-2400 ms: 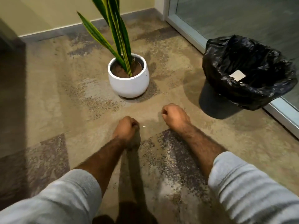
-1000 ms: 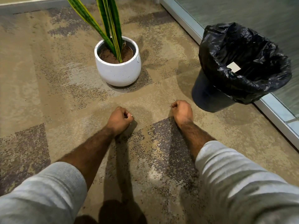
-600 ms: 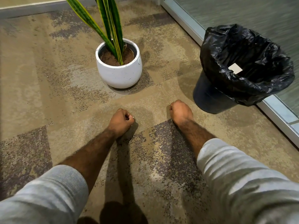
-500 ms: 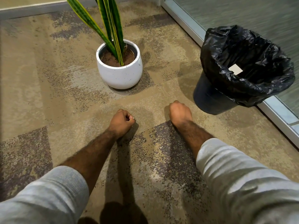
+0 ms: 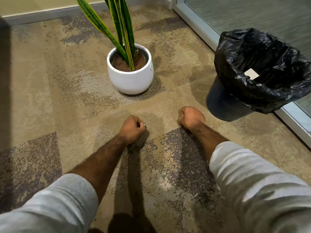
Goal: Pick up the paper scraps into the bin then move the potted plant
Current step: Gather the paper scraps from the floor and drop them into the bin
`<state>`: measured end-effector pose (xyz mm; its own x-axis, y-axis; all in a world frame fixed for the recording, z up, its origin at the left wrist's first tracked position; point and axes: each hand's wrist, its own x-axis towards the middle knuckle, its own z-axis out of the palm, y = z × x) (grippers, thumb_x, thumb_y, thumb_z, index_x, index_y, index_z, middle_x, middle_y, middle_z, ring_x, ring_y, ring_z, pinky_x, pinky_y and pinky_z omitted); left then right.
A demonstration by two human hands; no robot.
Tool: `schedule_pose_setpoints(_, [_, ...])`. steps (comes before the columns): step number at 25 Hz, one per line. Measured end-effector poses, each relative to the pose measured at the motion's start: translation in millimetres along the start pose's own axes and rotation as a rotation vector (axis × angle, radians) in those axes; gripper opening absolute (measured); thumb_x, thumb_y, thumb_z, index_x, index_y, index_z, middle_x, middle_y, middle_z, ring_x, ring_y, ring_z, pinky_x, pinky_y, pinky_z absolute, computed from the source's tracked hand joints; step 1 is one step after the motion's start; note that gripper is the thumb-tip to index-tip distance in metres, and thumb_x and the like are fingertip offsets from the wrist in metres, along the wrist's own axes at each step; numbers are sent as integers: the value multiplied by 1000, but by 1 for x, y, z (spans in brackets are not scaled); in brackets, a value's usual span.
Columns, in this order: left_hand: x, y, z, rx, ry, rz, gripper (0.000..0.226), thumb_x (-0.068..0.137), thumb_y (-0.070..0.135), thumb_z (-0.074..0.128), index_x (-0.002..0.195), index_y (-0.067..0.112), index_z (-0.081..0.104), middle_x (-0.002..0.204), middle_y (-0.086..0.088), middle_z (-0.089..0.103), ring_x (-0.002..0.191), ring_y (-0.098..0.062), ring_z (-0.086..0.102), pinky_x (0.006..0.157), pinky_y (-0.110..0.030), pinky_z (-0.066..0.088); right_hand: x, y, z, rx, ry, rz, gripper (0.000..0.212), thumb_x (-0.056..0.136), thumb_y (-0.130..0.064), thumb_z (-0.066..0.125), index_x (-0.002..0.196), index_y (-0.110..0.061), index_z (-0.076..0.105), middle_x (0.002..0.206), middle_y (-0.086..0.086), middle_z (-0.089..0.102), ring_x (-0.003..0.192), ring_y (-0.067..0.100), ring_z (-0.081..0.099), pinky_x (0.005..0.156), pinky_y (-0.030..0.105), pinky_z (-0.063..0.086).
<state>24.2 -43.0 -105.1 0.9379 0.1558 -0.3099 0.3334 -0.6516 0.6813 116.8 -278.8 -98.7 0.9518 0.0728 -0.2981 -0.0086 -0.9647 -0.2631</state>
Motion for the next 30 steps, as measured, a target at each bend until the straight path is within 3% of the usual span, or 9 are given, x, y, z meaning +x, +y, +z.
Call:
schedule_pose_setpoints(4, [0,11,-5,-51,-95,-67,18,99,19,58,99,3,67,101,-13,67,90,-21,63,68,-28,50,-23,-4,4,184,-48,19,15,76,-27,72,84,-25,60,83,-10,64,82,17,63,70,27,51])
schedule_pose_setpoints(8, [2,47,-20,-122,-105,-40,14,98,18,60,103,5,64,95,-7,66,87,-20,60,65,-29,48,-38,-22,-26,232,101,-71,13,84,-26,61,77,-24,50,70,-10,53,67,16,54,49,25,30])
schedule_pose_setpoints(14, [11,179,-39,-41,-38,334,10,94,18,62,88,10,65,73,0,60,65,-12,53,59,-26,42,-65,-32,-125,300,346,-153,14,85,-24,61,76,-20,51,79,3,66,70,25,56,55,32,35])
schedule_pose_setpoints(18, [19,270,-61,-69,16,536,13,92,15,61,86,5,67,81,-17,70,69,-19,60,64,-32,48,-74,-22,-216,392,618,-98,10,82,-25,57,76,-17,57,79,4,69,73,28,61,61,35,48])
schedule_pose_setpoints(21, [23,333,-66,-68,8,620,10,93,14,59,86,10,64,85,-17,73,71,-23,62,63,-35,49,-70,13,-289,234,589,-68,5,80,-24,61,80,-20,59,85,7,70,81,28,64,65,31,45])
schedule_pose_setpoints(24, [23,385,-52,66,29,665,19,94,15,57,87,1,68,83,-19,71,76,-27,64,67,-36,51,-65,56,-339,54,537,-34,4,81,-21,64,85,-20,63,95,11,72,93,31,67,69,29,42])
schedule_pose_setpoints(27, [26,407,-32,212,45,647,25,96,15,53,86,-5,66,80,-18,60,75,-25,55,68,-39,46,-49,90,-350,32,526,1,11,80,-18,66,88,-13,70,93,15,72,91,32,68,68,28,42])
schedule_pose_setpoints(30, [29,409,-12,263,24,629,26,96,10,52,94,-12,67,83,-23,61,77,-26,54,80,-47,53,-35,109,-324,109,555,80,12,79,-19,66,88,-13,71,87,12,69,89,31,69,68,28,43])
